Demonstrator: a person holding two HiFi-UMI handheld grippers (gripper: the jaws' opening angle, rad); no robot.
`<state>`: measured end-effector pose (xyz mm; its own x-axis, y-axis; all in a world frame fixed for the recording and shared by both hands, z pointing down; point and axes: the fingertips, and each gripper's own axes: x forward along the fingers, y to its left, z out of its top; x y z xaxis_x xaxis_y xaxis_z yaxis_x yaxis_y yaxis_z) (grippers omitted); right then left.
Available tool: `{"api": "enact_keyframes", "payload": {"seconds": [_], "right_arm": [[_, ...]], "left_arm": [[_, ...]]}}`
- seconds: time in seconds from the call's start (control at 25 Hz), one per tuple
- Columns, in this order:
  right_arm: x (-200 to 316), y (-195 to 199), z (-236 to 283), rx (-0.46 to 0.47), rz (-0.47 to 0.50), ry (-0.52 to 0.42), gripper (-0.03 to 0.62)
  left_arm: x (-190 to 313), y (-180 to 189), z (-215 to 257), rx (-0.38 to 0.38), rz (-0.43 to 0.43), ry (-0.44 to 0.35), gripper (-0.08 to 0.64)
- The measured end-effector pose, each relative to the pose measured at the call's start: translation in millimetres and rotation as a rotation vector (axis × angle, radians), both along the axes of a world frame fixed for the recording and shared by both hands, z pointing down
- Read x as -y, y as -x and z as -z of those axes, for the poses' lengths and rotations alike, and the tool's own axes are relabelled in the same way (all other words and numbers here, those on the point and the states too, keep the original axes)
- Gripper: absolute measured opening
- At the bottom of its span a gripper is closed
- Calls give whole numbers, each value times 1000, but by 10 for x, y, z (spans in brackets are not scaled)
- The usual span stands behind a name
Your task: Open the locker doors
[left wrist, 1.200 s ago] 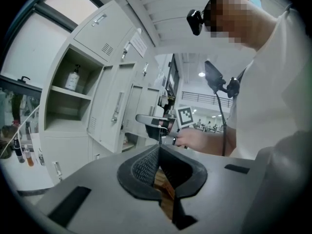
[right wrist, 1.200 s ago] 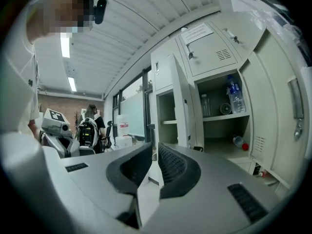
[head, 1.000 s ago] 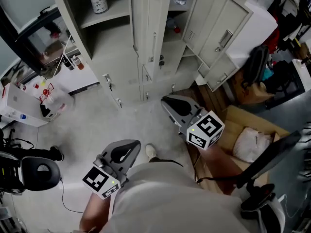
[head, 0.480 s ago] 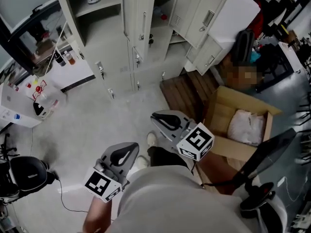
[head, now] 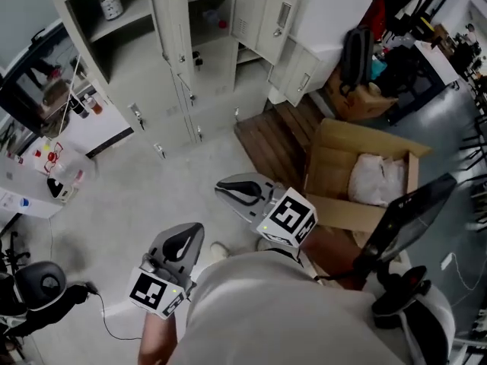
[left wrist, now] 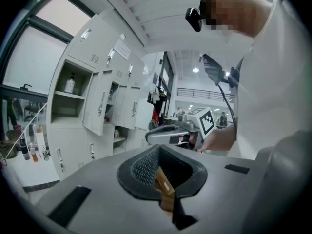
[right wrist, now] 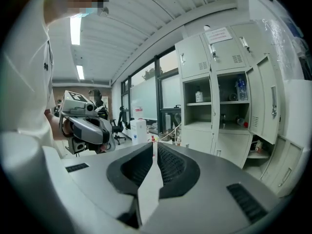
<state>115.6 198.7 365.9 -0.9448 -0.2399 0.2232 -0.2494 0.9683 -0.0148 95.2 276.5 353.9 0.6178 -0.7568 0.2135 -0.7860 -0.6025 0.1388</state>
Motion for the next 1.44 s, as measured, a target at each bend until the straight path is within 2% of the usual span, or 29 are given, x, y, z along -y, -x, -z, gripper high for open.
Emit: {"api": "enact_keyframes", "payload": {"seconds": [0.4, 0.84, 1.08, 1.44], "right_arm": [[104, -741, 49, -10, 19, 14, 34], [237, -1292, -32, 9, 31, 27, 32], [311, -1750, -117, -11, 16, 1, 32], [461, -2351, -279, -27, -83, 52, 31]], "left_arm": [[196, -904, 8, -29, -33, 28, 9], [350, -1474, -71, -1, -32, 64, 9], [438, -1845, -92, 18, -52, 66, 9], [584, -2274, -155, 9, -109, 97, 9]]}}
